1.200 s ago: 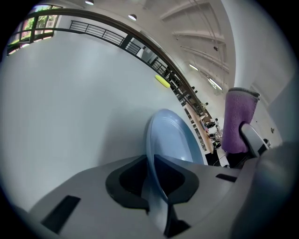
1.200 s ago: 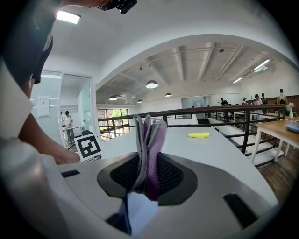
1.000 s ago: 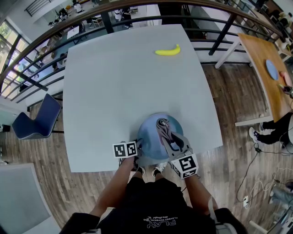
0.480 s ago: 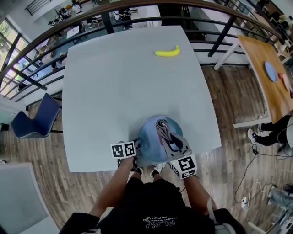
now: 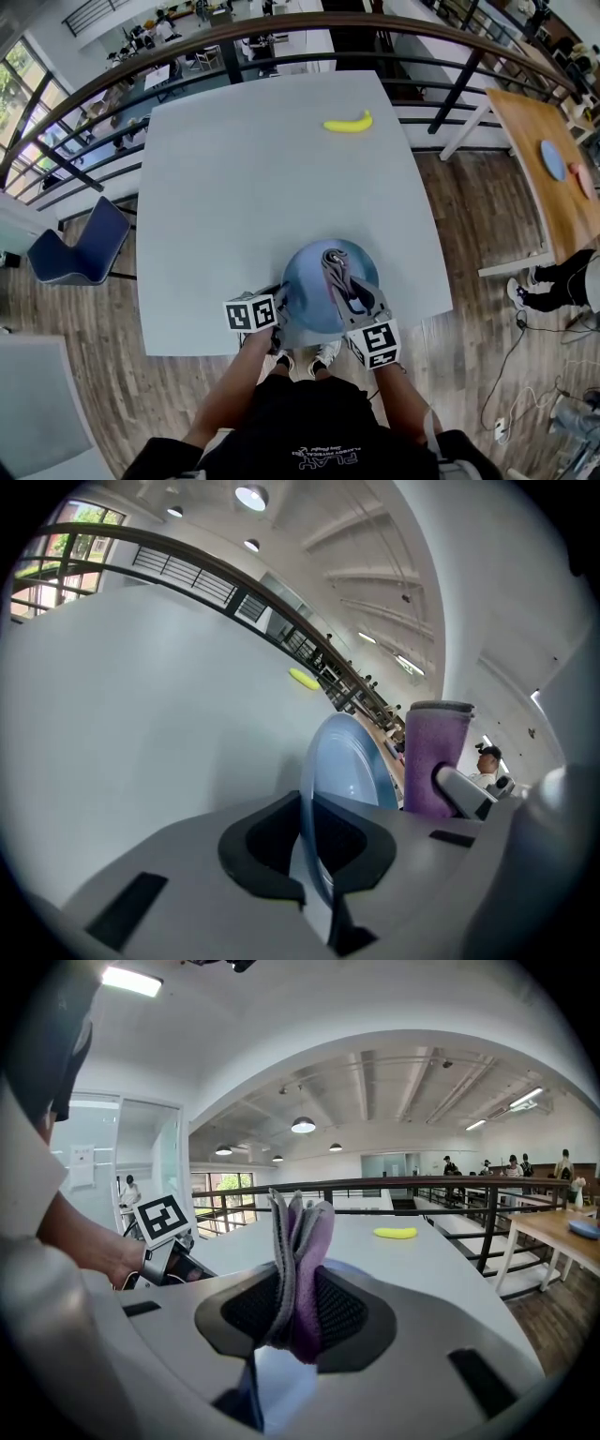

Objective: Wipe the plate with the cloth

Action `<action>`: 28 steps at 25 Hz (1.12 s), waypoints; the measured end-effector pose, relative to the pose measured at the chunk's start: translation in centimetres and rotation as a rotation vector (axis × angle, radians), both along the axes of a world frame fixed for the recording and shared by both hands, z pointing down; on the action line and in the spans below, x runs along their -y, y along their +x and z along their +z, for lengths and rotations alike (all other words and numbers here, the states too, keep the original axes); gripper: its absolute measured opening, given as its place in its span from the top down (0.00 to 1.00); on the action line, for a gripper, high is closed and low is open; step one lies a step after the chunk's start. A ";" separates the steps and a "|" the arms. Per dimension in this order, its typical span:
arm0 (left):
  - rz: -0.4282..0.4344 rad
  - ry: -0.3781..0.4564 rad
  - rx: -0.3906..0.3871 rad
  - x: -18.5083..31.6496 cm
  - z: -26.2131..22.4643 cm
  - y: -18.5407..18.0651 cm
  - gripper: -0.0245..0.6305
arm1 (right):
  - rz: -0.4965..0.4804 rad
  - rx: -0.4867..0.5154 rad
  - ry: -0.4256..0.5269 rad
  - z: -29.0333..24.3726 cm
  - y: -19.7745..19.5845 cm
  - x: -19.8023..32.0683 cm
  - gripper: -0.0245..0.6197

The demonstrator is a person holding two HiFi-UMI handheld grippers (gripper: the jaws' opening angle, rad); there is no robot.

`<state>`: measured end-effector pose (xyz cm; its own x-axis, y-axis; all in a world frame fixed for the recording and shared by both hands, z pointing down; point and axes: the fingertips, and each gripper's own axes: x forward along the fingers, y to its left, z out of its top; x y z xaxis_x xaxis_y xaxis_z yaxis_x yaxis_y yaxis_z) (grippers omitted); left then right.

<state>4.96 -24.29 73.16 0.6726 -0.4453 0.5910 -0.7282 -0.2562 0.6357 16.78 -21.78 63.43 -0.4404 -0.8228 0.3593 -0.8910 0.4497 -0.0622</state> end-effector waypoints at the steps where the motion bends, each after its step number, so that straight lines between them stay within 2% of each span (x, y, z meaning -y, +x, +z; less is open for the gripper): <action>1: -0.004 0.025 0.004 0.5 -0.8 -0.3 0.92 | -0.004 -0.001 0.007 -0.3 -0.2 0.2 0.78; 10: -0.009 0.211 0.070 4.1 -7.4 -3.0 0.92 | -0.040 0.002 0.081 -3.9 -2.7 1.3 0.78; 23: -0.045 0.436 0.104 6.5 -16.4 -6.4 0.92 | -0.154 -0.001 0.156 -9.6 -9.6 2.4 0.78; 28: -0.056 0.496 0.099 7.1 -18.9 -7.0 0.92 | -0.152 -0.023 0.162 -10.5 -10.8 3.9 0.78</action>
